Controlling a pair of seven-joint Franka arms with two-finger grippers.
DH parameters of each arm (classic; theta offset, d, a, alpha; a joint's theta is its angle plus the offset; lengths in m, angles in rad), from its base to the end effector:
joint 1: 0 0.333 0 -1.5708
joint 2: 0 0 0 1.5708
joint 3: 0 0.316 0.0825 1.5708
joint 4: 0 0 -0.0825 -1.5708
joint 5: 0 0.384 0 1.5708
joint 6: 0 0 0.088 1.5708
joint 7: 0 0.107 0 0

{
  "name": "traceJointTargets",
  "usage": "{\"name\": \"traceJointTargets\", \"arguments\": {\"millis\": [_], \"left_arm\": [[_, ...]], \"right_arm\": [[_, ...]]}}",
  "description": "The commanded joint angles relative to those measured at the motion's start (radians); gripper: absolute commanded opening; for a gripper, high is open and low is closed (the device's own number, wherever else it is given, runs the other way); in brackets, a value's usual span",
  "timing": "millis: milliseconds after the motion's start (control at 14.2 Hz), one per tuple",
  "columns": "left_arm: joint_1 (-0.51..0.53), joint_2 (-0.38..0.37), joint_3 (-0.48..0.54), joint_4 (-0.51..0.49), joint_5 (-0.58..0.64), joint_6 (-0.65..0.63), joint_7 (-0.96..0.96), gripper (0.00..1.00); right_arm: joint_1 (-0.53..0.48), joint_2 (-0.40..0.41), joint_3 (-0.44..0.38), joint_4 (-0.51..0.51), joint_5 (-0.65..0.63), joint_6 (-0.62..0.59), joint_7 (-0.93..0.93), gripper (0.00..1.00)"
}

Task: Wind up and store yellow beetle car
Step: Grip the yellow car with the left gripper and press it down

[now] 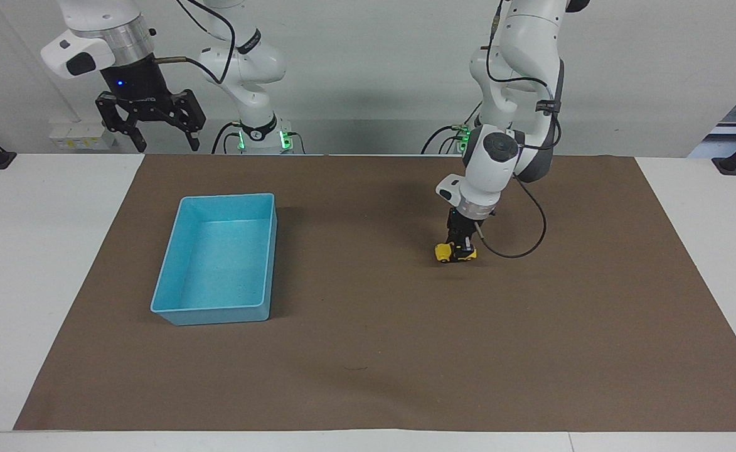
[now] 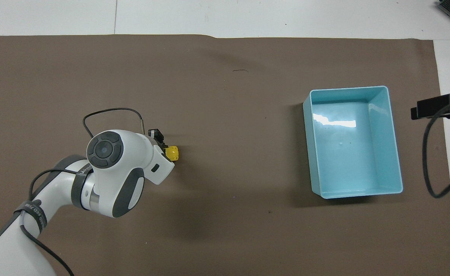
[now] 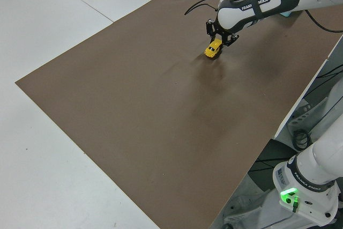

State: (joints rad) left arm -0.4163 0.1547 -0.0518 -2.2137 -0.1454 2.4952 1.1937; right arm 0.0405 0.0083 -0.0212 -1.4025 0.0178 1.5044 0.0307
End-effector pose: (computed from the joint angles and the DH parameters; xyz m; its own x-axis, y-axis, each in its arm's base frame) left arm 0.4987 -0.2509 0.3204 0.0153 -0.9892 0.1456 -0.9971 -0.0259 -0.0713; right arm 0.5485 0.0127 0.6926 0.9956 -0.0103 0.0929 -0.0084 -0.9998 -0.0203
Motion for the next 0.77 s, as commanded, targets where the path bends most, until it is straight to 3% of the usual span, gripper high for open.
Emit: {"name": "traceJointTargets", "arguments": {"millis": [0,702], "left_arm": [[-0.026,0.005,0.012,-0.001,-0.043,0.036,0.006,0.0],[0.048,-0.015,0.02,-0.086,-0.045,0.057,0.168,0.0]], "right_arm": [[-0.014,-0.018,0.007,-0.02,0.013,-0.004,-0.025,1.0],[-0.014,-0.018,0.007,-0.02,0.014,-0.004,-0.025,1.0]]}}
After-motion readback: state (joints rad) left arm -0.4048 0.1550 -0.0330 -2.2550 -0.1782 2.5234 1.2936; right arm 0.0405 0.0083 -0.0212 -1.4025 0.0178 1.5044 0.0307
